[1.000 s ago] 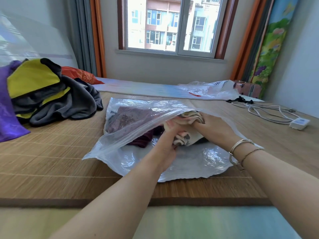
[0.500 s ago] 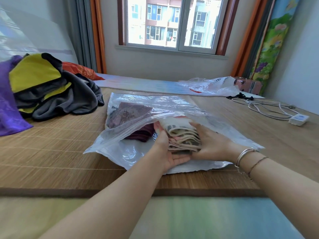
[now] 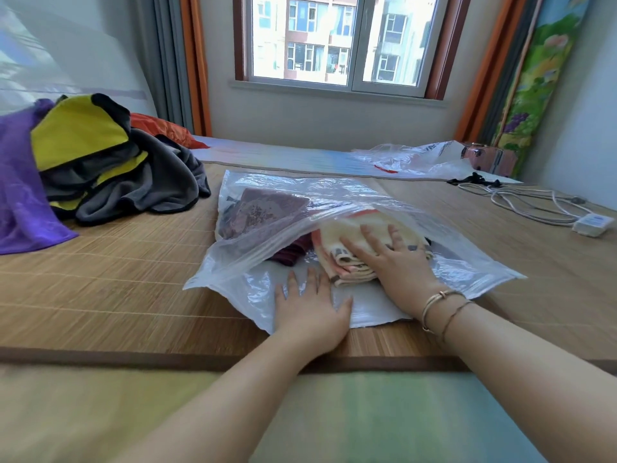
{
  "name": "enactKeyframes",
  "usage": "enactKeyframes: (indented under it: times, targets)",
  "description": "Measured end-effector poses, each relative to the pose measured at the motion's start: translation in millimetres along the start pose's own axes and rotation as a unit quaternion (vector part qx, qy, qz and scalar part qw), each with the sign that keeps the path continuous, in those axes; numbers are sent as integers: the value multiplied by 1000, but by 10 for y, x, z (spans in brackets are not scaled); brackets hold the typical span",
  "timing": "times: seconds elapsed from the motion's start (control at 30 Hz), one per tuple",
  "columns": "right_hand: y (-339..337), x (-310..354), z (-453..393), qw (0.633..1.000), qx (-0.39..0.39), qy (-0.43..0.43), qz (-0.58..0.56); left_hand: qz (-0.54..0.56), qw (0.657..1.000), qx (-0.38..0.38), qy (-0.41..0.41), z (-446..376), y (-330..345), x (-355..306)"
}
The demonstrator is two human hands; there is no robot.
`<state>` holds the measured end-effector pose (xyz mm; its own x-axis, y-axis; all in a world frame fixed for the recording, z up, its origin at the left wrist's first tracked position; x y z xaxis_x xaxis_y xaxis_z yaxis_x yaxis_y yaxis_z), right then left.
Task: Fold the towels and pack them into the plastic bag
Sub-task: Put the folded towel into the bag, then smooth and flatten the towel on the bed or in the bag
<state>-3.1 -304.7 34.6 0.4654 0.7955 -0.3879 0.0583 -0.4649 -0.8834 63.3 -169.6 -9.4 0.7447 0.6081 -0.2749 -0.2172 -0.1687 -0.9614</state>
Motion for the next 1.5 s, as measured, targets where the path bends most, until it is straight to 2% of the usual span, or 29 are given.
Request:
enactKeyframes:
  times: [0.33,0.47,0.53,0.6,0.67,0.77,0.87,0.97,1.07,1.2,1.3,1.4,1.5]
  targets:
    - [138,137,-871,987,108,66,-100,-14,1000,15,9,21,-25,246]
    - [21,193,-745,983,101,69,-135,6,1000,27,11,20,-65,236]
    - [-20,246,-550,984,92,73,-136,28,999,3,18,26,-133,236]
    - [-84,311,-320,983,89,79,-142,90,993,-60,40,100,-270,222]
    - [-207,410,-104,983,87,69,-148,170,977,-113,64,286,-408,200]
    - [-479,654,185,986,51,30,-153,245,954,-152,76,717,-512,242]
    - [-813,990,396,983,-19,-10,-180,324,927,-182,40,1077,-589,512]
    - [-1174,1414,528,979,-89,-41,-176,409,881,-239,4,1364,-825,941]
    - [-1526,1931,600,957,-165,-98,-216,471,830,-297,-29,1600,-1056,1456]
    - [-1824,2657,474,931,-193,-171,-259,490,794,-347,-99,1810,-1244,2223]
    - [-1886,3145,155,914,-166,-174,-326,481,782,-365,-153,1887,-1402,2815]
    - [-1771,3623,-373,885,-86,-151,-432,464,769,-387,-209,1876,-1541,3383]
    - [-1617,4076,-949,849,-28,-129,-512,463,763,-387,-231,1798,-1551,3753]
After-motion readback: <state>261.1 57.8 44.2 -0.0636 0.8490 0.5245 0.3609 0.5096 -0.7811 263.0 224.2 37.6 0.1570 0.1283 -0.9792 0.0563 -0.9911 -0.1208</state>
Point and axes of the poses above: each hand's wrist, its own z-axis away from the middle knuckle, its own y-axis out of the palm, x = y × z, the point moved 6 cm from there along -z, towards the middle knuckle, and after that the axes turned 2 degrees about -y, right-handed, at the moved point
